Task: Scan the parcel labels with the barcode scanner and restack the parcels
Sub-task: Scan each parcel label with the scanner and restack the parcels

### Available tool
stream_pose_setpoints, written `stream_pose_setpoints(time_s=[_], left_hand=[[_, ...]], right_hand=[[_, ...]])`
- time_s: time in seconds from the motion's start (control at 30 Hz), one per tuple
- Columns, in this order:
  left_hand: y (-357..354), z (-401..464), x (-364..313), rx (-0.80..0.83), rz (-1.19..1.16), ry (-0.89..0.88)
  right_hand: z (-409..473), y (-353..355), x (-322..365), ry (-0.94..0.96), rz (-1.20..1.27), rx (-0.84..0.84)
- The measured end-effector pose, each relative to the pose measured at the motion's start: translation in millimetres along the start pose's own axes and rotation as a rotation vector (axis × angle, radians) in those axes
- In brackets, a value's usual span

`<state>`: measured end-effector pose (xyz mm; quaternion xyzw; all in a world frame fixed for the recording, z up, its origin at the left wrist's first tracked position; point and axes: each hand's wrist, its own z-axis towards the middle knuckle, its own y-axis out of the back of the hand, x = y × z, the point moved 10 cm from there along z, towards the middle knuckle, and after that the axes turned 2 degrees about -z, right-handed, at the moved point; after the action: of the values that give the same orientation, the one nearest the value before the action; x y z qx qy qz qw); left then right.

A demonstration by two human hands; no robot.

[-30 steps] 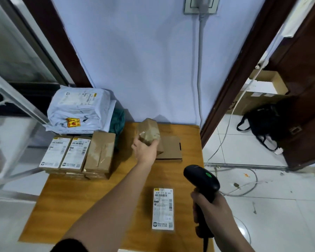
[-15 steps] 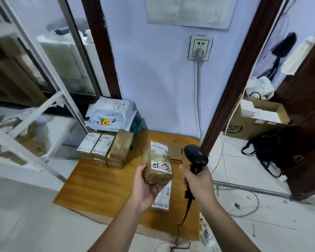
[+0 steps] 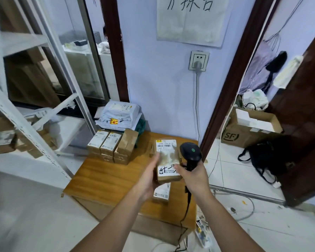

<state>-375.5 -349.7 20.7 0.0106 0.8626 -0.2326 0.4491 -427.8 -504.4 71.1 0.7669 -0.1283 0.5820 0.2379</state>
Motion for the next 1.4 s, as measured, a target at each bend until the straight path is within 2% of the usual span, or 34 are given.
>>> stream_pose_setpoints(time_s=[0.1,0.27,0.53,1.4], left_hand=[[16.1,3.0,-10.8,-0.058,0.159,-0.048],[40.7,6.4,-21.4,-0.126,0.136,-0.121],[41.1,11.2,-18.9,-0.121,0.147,-0.143],[34.8,28.5,-7.0,-0.069,0.143,-0.134]], right_hand=[[-6.6,-8.8,-0.6,0.02,-0.054,0.009],[-31.4,-11.8,3.5,0.048,-0.065,-0.004],[-59.6,-33.3,14.1,0.012,-0.168,0.13],[-52.5,-26.4,20.1,-0.033,-0.082,0.079]])
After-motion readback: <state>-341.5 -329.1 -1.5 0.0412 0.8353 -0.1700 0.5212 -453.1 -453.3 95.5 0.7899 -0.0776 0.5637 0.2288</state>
